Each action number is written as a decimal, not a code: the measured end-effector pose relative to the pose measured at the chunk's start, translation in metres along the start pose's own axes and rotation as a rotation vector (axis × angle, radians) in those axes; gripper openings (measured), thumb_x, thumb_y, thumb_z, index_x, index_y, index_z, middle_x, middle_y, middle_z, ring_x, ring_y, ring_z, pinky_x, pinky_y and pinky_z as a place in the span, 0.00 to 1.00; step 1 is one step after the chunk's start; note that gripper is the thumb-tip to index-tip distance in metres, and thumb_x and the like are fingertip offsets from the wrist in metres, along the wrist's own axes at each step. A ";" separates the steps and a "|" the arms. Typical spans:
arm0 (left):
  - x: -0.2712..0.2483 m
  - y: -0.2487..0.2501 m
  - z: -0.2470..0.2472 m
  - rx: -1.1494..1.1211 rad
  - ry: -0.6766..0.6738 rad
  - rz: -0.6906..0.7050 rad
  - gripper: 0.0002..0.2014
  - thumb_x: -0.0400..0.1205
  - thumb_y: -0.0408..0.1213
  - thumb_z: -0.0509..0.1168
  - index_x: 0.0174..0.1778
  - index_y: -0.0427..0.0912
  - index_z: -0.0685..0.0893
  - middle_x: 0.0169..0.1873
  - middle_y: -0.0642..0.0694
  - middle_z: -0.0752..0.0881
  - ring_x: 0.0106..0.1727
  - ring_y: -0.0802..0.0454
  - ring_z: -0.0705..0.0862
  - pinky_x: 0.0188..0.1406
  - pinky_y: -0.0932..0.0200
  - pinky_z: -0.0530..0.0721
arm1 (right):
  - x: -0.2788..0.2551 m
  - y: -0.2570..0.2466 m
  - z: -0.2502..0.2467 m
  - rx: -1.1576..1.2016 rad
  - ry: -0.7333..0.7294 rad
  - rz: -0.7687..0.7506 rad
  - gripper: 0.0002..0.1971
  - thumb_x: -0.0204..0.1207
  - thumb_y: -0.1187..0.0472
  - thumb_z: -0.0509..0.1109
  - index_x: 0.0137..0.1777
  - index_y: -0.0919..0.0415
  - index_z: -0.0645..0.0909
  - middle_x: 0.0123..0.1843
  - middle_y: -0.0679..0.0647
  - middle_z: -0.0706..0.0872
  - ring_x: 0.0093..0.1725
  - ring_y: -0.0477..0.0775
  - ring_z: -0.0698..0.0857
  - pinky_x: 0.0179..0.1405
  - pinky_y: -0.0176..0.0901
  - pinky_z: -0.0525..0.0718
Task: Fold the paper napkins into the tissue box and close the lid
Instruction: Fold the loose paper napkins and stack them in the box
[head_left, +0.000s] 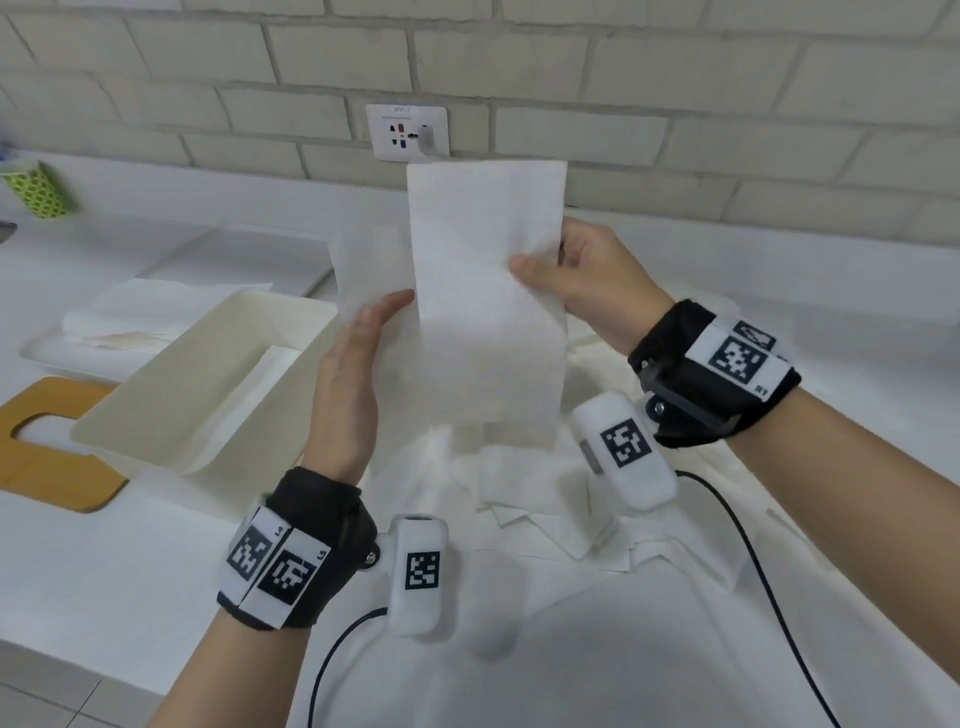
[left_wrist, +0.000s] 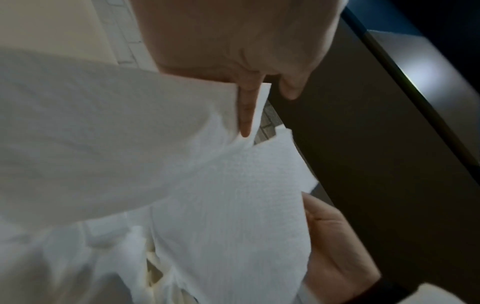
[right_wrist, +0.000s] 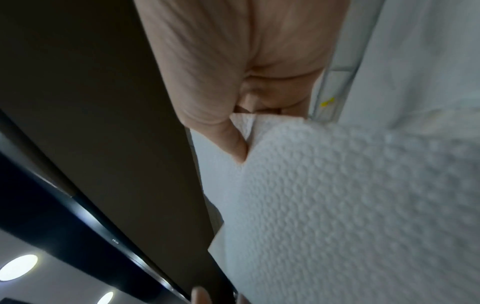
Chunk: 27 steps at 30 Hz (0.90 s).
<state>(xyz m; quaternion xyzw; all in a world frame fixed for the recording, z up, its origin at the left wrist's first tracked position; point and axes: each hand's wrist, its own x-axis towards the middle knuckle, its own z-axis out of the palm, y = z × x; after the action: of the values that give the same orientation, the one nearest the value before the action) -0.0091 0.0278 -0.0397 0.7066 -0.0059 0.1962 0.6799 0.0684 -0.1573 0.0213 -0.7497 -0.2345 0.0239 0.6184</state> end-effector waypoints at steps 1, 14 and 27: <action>-0.002 0.002 0.001 -0.036 -0.017 0.000 0.27 0.79 0.62 0.51 0.63 0.51 0.84 0.64 0.49 0.85 0.69 0.51 0.79 0.74 0.40 0.70 | -0.003 0.005 0.003 0.028 -0.036 0.026 0.08 0.78 0.69 0.66 0.52 0.57 0.81 0.50 0.48 0.87 0.47 0.43 0.88 0.51 0.39 0.86; -0.007 0.003 0.014 -0.097 0.159 -0.080 0.14 0.85 0.38 0.60 0.34 0.41 0.80 0.27 0.55 0.86 0.31 0.60 0.84 0.30 0.66 0.81 | -0.023 0.024 0.028 -0.118 -0.220 0.152 0.09 0.73 0.64 0.73 0.44 0.58 0.74 0.30 0.44 0.84 0.29 0.44 0.83 0.30 0.37 0.83; -0.004 -0.010 -0.015 -0.059 0.316 -0.134 0.11 0.82 0.37 0.67 0.37 0.34 0.82 0.35 0.43 0.82 0.38 0.51 0.78 0.35 0.62 0.77 | -0.065 0.073 0.041 -1.355 -0.800 0.024 0.38 0.69 0.45 0.73 0.72 0.59 0.60 0.66 0.58 0.66 0.60 0.59 0.71 0.54 0.49 0.72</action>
<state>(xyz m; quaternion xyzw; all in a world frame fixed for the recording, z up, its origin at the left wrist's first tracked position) -0.0141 0.0423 -0.0504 0.6455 0.1426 0.2587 0.7044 0.0205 -0.1536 -0.0731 -0.9002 -0.3948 0.1506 -0.1050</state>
